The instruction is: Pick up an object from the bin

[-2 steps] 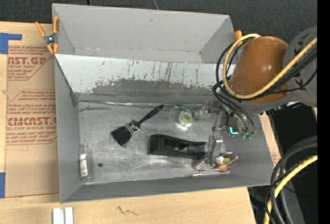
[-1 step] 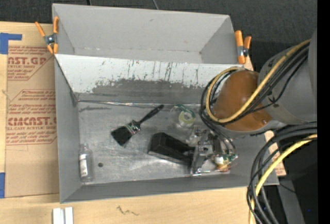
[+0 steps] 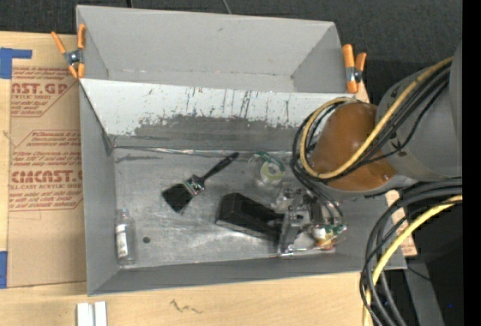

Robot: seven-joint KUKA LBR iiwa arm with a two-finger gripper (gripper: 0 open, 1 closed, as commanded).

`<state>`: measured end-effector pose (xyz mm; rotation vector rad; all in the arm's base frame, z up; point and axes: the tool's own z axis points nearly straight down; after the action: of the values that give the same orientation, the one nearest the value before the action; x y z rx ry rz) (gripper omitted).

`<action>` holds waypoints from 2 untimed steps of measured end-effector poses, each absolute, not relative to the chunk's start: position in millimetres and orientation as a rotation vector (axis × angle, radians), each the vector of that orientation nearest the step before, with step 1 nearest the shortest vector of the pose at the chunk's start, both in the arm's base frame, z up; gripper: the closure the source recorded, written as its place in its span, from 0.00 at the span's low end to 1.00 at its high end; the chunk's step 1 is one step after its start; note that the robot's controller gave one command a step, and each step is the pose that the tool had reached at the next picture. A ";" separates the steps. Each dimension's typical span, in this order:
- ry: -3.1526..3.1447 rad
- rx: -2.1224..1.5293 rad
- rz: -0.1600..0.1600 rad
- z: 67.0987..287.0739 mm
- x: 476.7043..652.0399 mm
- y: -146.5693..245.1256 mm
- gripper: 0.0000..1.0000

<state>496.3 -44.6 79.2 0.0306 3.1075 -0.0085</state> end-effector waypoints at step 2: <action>3.138 0.081 -0.001 110.0 494.1 -48.5 1.00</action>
Offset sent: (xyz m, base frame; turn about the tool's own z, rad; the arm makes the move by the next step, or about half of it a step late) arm 0.0085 -0.0227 -0.0092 0.1186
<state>494.1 -48.5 110.0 0.0809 3.1376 -0.0008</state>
